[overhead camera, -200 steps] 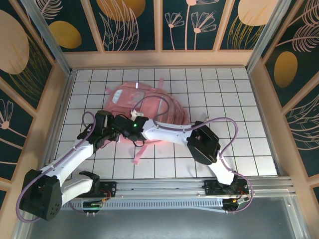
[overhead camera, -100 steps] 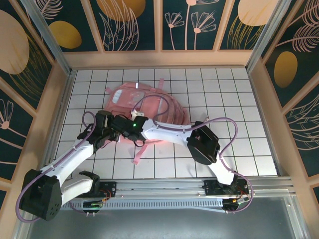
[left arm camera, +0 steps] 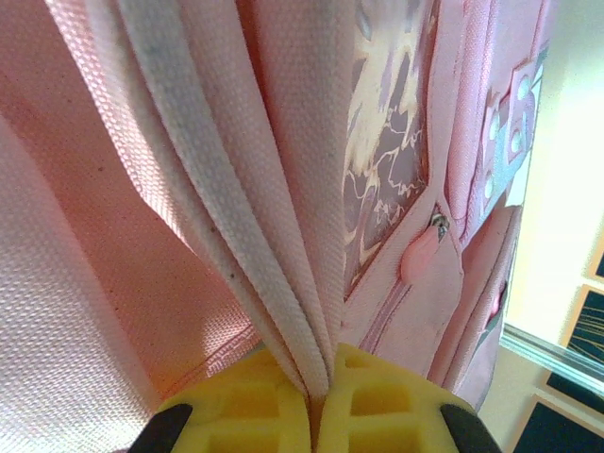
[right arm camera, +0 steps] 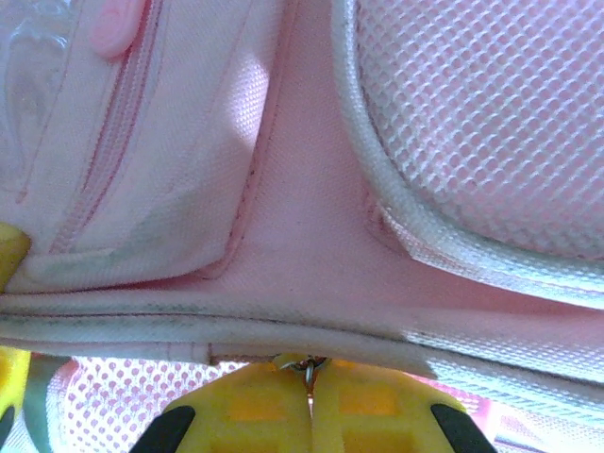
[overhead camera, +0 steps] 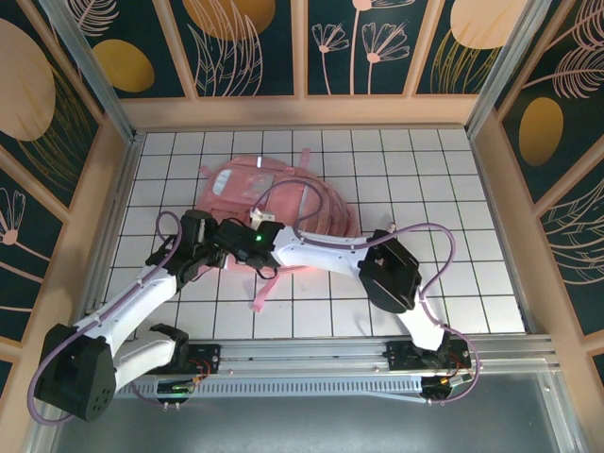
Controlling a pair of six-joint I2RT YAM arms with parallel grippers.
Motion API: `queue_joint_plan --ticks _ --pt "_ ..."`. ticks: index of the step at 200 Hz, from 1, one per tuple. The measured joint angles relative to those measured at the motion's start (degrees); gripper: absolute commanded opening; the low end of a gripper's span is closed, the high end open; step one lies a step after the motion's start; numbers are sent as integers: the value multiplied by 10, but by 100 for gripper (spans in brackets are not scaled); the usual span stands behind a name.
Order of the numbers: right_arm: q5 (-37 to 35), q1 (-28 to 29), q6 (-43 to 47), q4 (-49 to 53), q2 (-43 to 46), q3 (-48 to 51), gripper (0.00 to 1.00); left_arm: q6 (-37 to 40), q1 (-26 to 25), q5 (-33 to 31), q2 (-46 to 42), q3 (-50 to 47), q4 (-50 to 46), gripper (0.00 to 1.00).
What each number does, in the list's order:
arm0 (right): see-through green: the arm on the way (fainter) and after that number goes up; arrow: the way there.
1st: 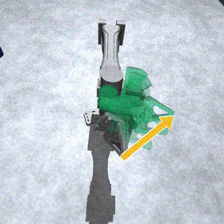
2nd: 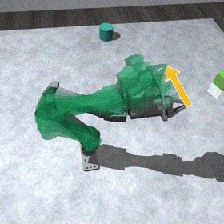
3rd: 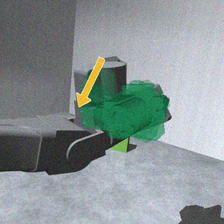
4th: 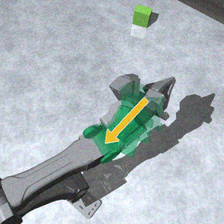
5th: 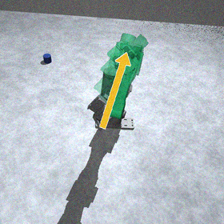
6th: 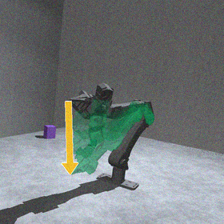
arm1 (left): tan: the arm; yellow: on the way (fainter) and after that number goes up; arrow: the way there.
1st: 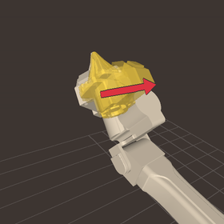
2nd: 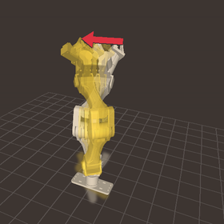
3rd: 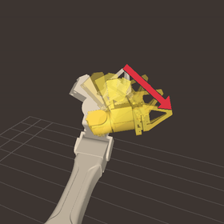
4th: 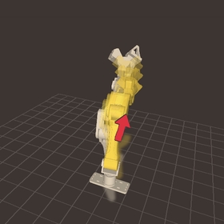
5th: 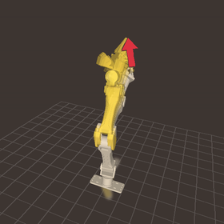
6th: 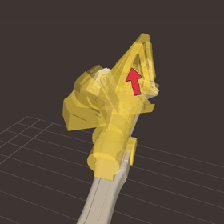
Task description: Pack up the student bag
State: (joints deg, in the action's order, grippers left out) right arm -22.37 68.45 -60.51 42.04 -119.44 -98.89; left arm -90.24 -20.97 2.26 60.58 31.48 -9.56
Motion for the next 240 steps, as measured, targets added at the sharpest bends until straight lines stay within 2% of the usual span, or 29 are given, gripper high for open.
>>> queue_joint_plan --ticks 49,97,137,172,176,185,190,216,240 --pt "49 -12 63 -50 96 105 0 55 16 -13 -12 0 -10 0" --pt "106 -70 139 -86 220 283 0 193 69 -10 0 14 -7 0" --pt "144 -121 236 -163 297 365 0 334 77 12 93 124 -45 0" --pt "206 -146 360 -180 325 379 0 455 109 83 201 208 -50 0" --pt "217 -149 373 -181 327 380 0 470 116 94 223 226 -58 4" --pt "245 -153 400 -188 333 385 0 501 130 112 269 266 -71 28" --pt "258 -155 415 -196 337 389 0 518 138 125 297 292 -82 33" --pt "332 -146 477 -212 365 414 0 575 177 139 430 428 -116 41" --pt "373 -138 502 -244 368 428 0 578 194 139 438 445 -121 46"
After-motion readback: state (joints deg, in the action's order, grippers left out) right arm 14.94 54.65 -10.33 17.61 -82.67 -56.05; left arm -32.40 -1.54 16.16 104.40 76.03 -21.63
